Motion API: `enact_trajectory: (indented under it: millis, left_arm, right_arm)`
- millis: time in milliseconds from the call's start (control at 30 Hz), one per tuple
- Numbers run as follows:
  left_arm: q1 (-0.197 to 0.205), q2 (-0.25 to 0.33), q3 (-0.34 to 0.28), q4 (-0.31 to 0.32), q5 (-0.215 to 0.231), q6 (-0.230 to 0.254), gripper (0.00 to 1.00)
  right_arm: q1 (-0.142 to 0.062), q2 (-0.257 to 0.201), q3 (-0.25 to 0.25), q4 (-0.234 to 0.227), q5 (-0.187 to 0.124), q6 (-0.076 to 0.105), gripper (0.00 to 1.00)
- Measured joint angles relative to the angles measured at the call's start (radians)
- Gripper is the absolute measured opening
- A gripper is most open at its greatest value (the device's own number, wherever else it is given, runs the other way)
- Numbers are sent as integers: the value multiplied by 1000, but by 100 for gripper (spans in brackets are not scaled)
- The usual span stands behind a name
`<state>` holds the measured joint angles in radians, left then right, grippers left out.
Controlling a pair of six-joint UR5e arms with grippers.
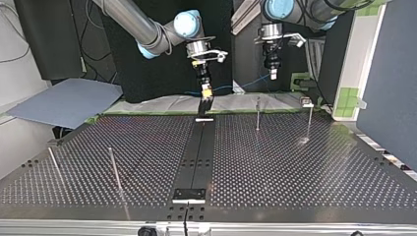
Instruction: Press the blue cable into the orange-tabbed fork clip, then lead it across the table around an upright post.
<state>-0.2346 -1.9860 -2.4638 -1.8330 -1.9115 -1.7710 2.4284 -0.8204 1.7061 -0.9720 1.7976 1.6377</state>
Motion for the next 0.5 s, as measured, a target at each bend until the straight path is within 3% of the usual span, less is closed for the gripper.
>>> enact_trajectory:
  millis: [267,500]
  left_arm:
    - [68,-67,50,67,67,-17,0]
    - [116,-129,69,129,120,0,0]
  right_arm:
    - [7,69,-56,-5,-7,1,0]
    - [9,130,-107,7,-4,1,0]
